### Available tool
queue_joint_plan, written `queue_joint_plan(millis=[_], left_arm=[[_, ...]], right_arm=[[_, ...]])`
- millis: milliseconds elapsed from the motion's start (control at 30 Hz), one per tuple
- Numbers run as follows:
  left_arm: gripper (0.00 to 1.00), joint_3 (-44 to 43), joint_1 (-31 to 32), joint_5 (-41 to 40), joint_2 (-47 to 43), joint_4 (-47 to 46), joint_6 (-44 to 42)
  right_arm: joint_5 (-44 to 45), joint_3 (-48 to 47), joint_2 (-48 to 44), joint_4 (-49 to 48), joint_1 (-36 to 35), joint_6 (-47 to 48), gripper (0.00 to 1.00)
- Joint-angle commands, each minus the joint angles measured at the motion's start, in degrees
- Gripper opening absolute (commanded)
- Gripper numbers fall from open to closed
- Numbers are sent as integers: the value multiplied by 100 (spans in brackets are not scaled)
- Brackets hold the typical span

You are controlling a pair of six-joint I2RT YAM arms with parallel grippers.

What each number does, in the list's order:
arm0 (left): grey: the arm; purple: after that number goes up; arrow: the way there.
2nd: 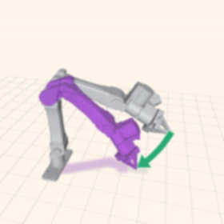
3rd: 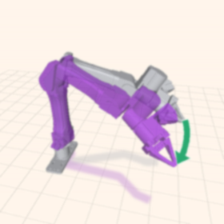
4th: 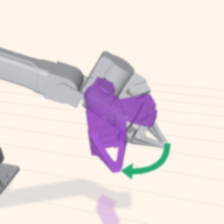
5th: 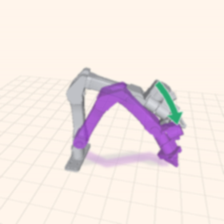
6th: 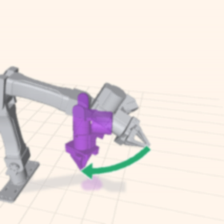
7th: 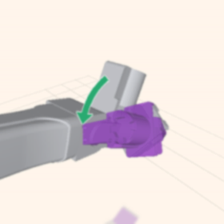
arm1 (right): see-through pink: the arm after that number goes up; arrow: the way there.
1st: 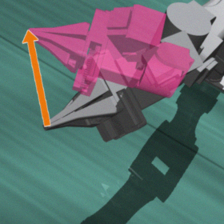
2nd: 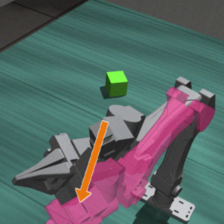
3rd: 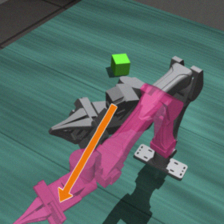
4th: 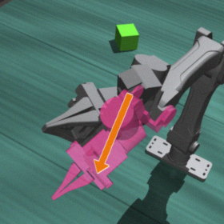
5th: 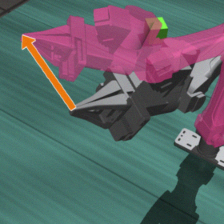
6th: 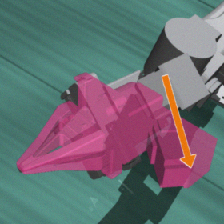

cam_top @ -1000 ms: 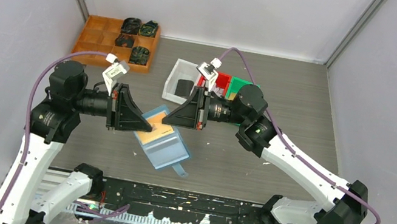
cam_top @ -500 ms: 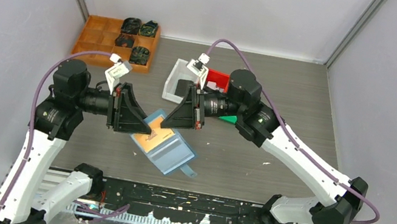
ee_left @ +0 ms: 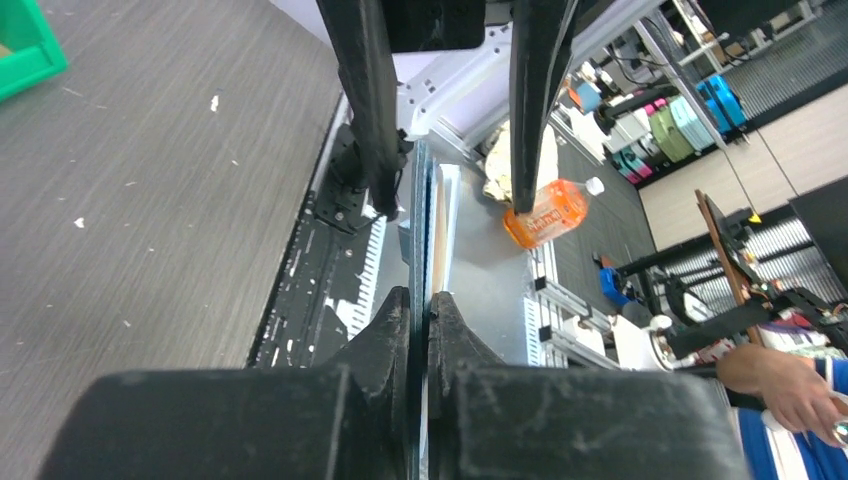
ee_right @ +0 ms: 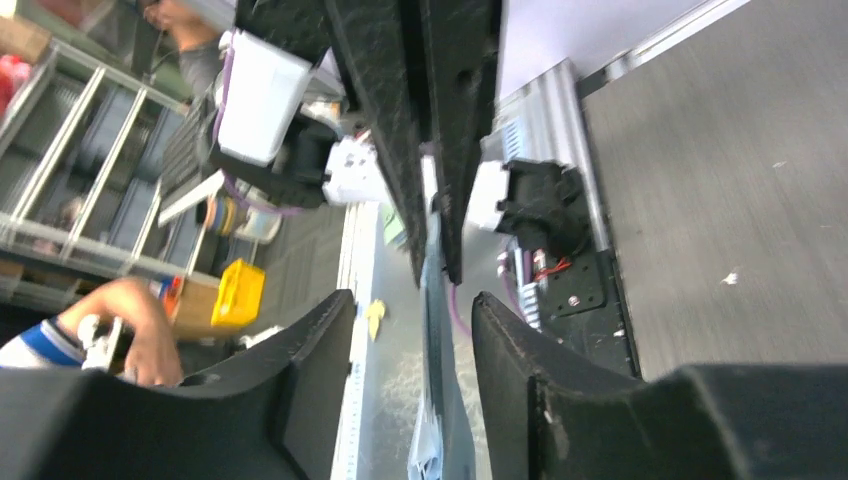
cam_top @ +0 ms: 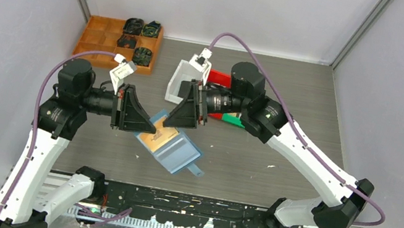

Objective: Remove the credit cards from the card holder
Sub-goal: Remove the credit card from the card holder.

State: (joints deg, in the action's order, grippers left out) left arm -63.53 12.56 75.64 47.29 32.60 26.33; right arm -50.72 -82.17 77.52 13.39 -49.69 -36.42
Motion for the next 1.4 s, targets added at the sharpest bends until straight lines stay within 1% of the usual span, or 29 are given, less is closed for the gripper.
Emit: queue_joint_plan(millis=[0,100,200,300,333,400,500,567,767,933,1100,1167,1300,1367], left_arm=[[0,-248,-33,-539,-35,114,-325],[0,-306,-30,-1013,-33,289,-556],[0,-301,-31,-1506,-35,232,-564],[0,-270,-29,-2027,-54,137,-531],[0,-266,-29,-2168,-56,114,-518],[0,-249,-33,-2378,-71,23,-471],[0,-247,-34,-2694,-98,-121,-330],[0,-263,-34,-2744,-110,-192,-263],[0,-449,-37,-2519,-33,-72,-126],[0,-443,-38,-2710,-178,-261,-39],[0,-499,-40,-2549,-112,-270,258],[0,-526,-36,-2507,-101,-267,333],[0,-492,-42,-2427,-167,-454,520],[0,-451,-42,-2345,-190,-627,684]], right_arm=[[931,-262,-346,-99,396,-339,54],[1483,89,-858,-351,620,-694,55],[1851,419,-1278,-523,650,-951,55],[1741,653,-1440,-612,637,-1346,55],[1624,800,-1455,-817,632,-1583,54],[1429,1153,-1449,-1523,566,-2011,54],[1355,1412,-1287,-1743,376,-2150,53],[1377,1558,-1100,-1903,236,-2233,49],[1402,1845,-606,-2601,118,-2564,47],[1584,1856,-414,-2684,118,-2479,46],[1929,1850,-362,-2499,118,-2306,44],[2053,1924,-401,-2599,124,-2292,44],[2105,2099,-336,-3294,117,-2581,42],[2127,2254,-265,-3881,109,-2860,41]])
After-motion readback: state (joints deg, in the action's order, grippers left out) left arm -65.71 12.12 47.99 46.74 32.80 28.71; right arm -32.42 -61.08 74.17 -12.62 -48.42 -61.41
